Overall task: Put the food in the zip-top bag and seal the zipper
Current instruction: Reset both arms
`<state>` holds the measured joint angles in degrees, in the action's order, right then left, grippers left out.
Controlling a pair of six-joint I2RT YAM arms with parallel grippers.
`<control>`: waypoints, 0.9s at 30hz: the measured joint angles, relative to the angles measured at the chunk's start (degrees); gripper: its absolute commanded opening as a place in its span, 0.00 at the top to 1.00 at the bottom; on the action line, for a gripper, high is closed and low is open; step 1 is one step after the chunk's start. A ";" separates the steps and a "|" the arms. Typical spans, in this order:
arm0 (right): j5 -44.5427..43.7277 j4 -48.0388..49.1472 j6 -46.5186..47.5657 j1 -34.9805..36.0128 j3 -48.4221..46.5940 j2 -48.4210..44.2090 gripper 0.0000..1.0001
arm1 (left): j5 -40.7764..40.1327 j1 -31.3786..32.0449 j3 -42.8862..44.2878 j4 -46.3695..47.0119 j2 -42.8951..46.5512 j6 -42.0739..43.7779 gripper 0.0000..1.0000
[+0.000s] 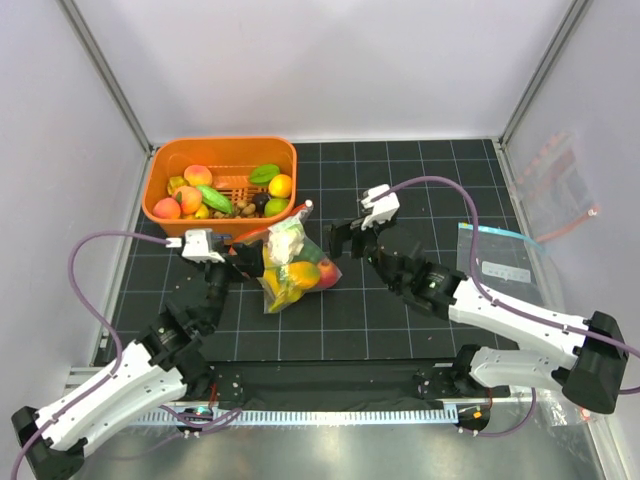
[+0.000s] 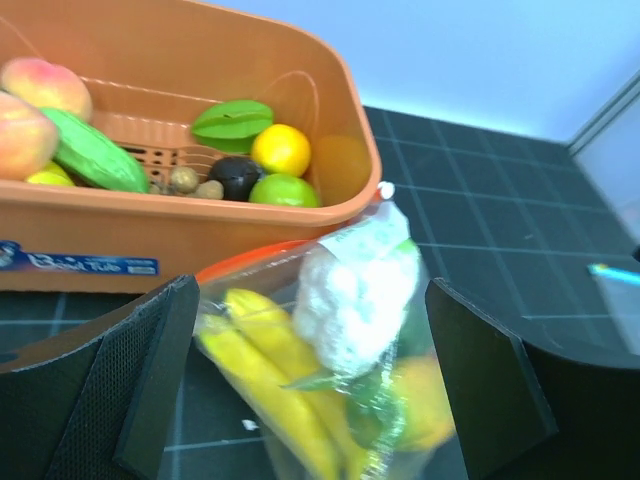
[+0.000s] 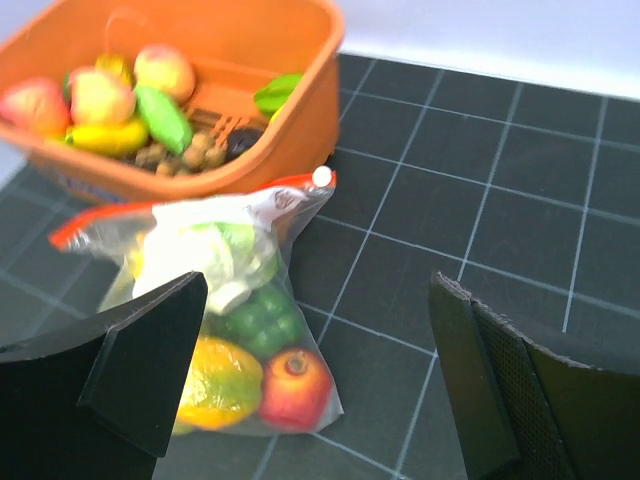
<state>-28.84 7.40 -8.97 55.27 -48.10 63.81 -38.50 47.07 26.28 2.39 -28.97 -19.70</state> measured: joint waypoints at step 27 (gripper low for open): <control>-18.43 -7.67 -7.69 0.00 1.90 -14.67 0.00 | 1.70 0.52 6.95 -8.55 3.30 -14.58 0.00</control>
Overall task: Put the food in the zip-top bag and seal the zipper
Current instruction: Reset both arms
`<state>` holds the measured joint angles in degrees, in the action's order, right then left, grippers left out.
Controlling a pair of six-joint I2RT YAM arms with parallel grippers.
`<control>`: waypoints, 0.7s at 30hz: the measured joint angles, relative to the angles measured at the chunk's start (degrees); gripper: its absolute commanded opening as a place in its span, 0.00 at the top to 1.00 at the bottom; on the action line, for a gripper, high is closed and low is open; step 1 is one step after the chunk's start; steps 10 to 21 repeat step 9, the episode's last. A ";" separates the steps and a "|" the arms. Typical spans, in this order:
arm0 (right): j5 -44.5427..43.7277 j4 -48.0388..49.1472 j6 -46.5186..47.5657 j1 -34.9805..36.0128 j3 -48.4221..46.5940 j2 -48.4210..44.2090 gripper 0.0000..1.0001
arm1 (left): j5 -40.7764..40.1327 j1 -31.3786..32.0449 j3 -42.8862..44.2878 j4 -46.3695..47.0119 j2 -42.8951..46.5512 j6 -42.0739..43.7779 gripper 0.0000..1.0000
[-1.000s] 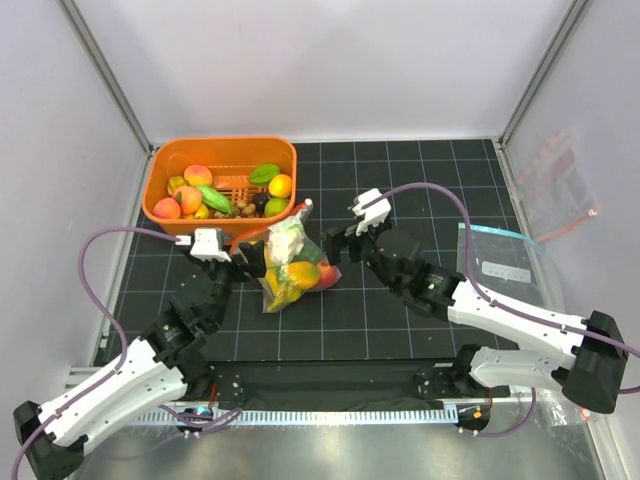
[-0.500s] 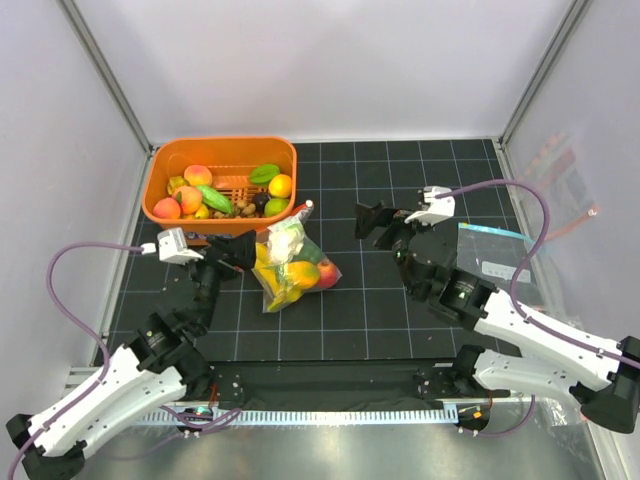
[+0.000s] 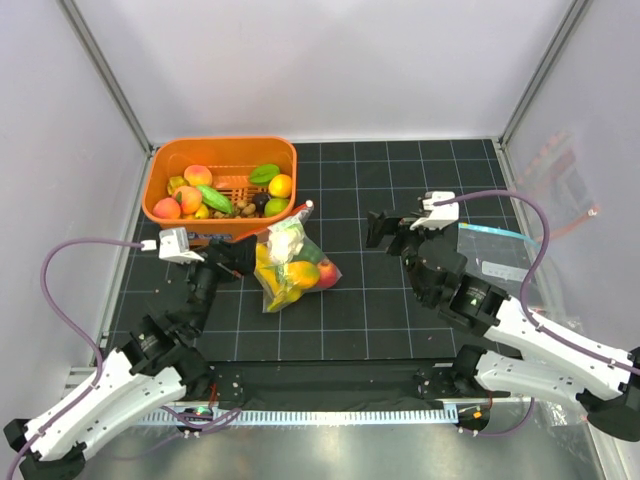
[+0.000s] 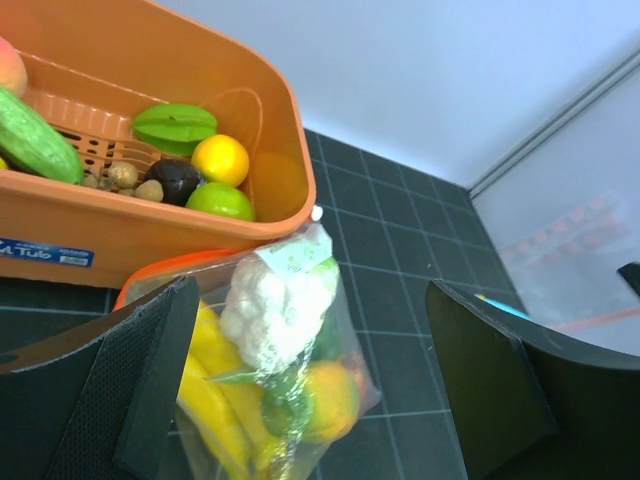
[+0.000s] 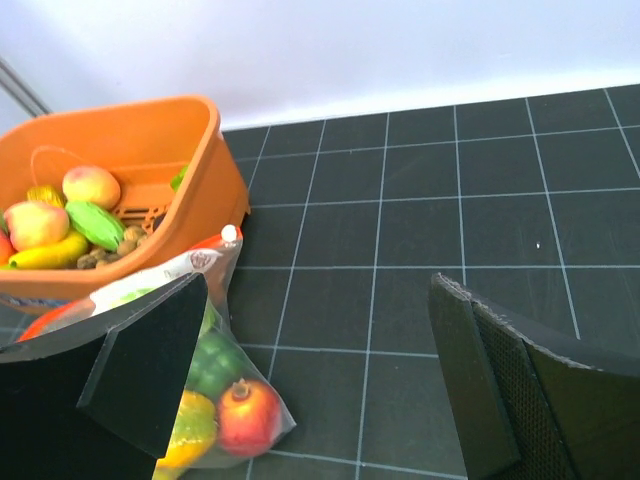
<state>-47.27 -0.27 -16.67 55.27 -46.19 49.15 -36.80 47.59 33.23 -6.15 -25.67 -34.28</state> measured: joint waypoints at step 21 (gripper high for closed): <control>3.41 1.49 2.58 0.00 0.55 1.64 0.00 | 1.51 0.02 -3.41 0.83 3.32 4.83 0.00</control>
